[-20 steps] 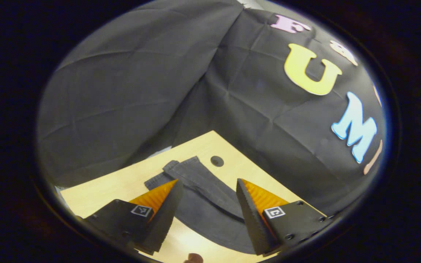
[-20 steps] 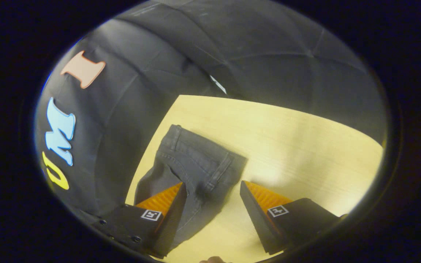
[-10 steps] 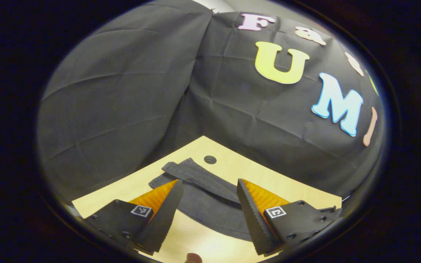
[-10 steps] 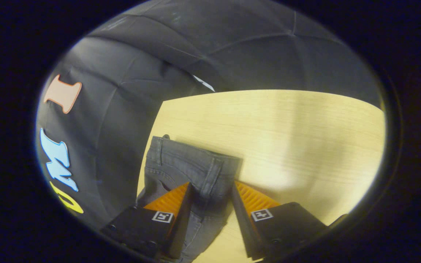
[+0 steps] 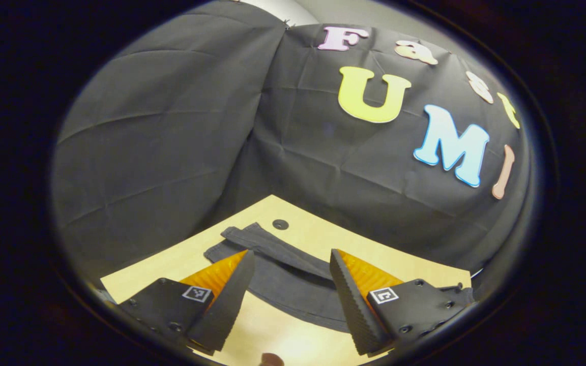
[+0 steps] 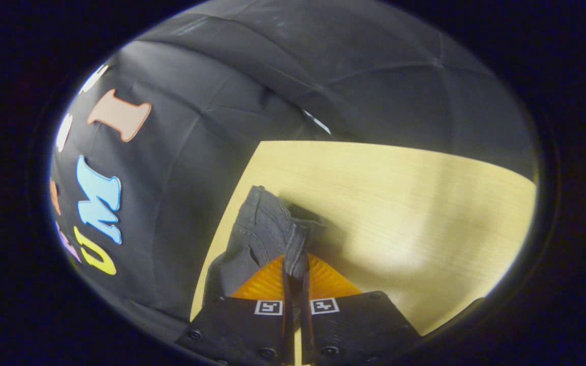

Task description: Grasp the waist and the cuffs of the jeans and fold them to make the two legs overlap; first hold the waist and fold one-third of the jeans toward the cuffs, then hold the cuffs and fold the remaining one-third in the same direction to finish folding.

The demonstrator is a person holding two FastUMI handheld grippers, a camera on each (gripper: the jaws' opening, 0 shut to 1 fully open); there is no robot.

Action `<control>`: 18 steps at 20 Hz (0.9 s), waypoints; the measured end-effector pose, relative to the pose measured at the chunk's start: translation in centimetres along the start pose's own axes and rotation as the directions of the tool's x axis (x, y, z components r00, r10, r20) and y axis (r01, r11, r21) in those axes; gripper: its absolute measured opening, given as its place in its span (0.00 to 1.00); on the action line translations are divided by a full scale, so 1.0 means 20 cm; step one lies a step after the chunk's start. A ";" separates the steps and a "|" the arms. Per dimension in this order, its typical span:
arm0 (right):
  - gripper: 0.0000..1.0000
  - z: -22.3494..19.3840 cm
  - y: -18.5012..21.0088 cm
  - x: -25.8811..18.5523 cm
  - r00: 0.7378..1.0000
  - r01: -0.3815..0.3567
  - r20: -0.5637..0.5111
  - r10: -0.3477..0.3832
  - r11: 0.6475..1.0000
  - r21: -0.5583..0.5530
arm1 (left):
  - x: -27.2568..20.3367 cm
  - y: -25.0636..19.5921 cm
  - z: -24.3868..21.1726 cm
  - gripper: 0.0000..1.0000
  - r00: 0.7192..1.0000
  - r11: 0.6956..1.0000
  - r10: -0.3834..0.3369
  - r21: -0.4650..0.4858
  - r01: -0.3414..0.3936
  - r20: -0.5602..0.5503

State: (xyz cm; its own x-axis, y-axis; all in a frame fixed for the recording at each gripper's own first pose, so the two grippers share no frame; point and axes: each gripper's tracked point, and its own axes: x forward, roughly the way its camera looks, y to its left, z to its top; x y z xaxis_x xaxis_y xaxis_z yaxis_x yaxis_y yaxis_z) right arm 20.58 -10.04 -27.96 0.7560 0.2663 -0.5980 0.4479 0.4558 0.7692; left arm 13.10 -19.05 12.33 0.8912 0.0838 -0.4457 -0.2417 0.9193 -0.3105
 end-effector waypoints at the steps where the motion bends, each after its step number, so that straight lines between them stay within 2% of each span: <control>1: 0.05 0.01 0.01 -0.01 1.000 -0.006 0.009 0.006 1.000 -0.019 | -0.02 -0.02 0.00 0.97 1.000 1.000 -0.015 0.004 0.015 0.001; 8: 0.05 0.15 0.09 -0.32 0.990 -0.066 0.116 0.077 0.994 -0.090 | -0.06 -0.21 -0.05 0.97 0.992 0.992 -0.127 0.018 0.127 -0.026; 10: 0.05 0.20 0.13 -0.44 0.980 -0.095 0.161 0.119 0.985 -0.147 | -0.08 -0.27 -0.08 0.97 0.987 0.987 -0.159 0.019 0.160 -0.035; 12: 0.04 0.22 0.23 -0.59 0.959 -0.143 0.207 0.191 0.963 -0.228 | -0.10 -0.33 -0.11 0.97 0.980 0.981 -0.192 0.016 0.193 -0.043; 15: 0.04 0.10 0.44 -0.81 0.922 -0.190 0.237 0.306 0.892 -0.411 | -0.13 -0.37 -0.12 0.97 0.974 0.974 -0.223 0.031 0.225 -0.047; 18: 0.04 -0.15 0.72 -0.94 0.890 -0.200 0.222 0.398 0.779 -0.595 | -0.16 -0.39 -0.12 0.97 0.969 0.969 -0.242 0.041 0.244 -0.047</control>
State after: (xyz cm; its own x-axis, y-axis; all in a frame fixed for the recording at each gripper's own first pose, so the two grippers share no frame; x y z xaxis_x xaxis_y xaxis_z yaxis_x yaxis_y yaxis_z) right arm 11.33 -5.94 -6.31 0.9571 0.2299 -0.1766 -0.0860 0.8069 0.5843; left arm 11.13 -27.36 14.16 0.9040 -0.1596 -0.3966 -0.0011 0.9268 -0.3755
